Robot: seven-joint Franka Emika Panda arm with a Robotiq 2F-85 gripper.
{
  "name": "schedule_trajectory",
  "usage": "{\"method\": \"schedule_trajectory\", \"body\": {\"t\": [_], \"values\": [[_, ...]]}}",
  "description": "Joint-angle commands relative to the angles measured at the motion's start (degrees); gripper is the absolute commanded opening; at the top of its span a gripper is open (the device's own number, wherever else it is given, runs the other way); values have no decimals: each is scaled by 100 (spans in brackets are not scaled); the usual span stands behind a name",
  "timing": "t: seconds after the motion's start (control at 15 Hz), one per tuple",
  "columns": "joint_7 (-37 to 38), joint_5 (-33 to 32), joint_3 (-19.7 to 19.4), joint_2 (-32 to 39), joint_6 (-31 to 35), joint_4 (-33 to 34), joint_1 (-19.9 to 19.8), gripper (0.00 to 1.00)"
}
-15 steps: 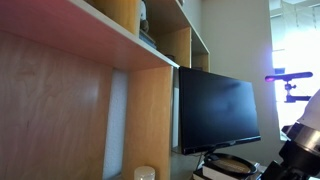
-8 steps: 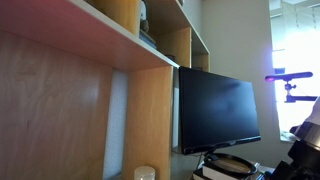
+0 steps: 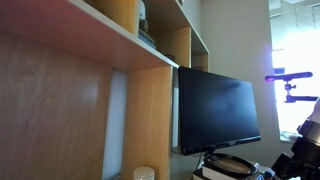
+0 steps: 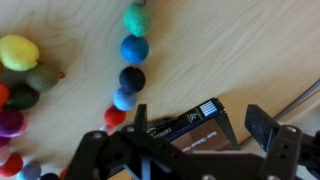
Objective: Pick the string of beads and place it over the computer
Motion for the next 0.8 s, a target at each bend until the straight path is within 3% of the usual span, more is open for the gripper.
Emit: {"method": "schedule_trajectory", "body": {"t": [0.0, 0.73], "values": [[78, 206, -270, -115, -201, -20, 193, 100], [-4, 598, -989, 286, -1327, 770, 919, 100]]}}
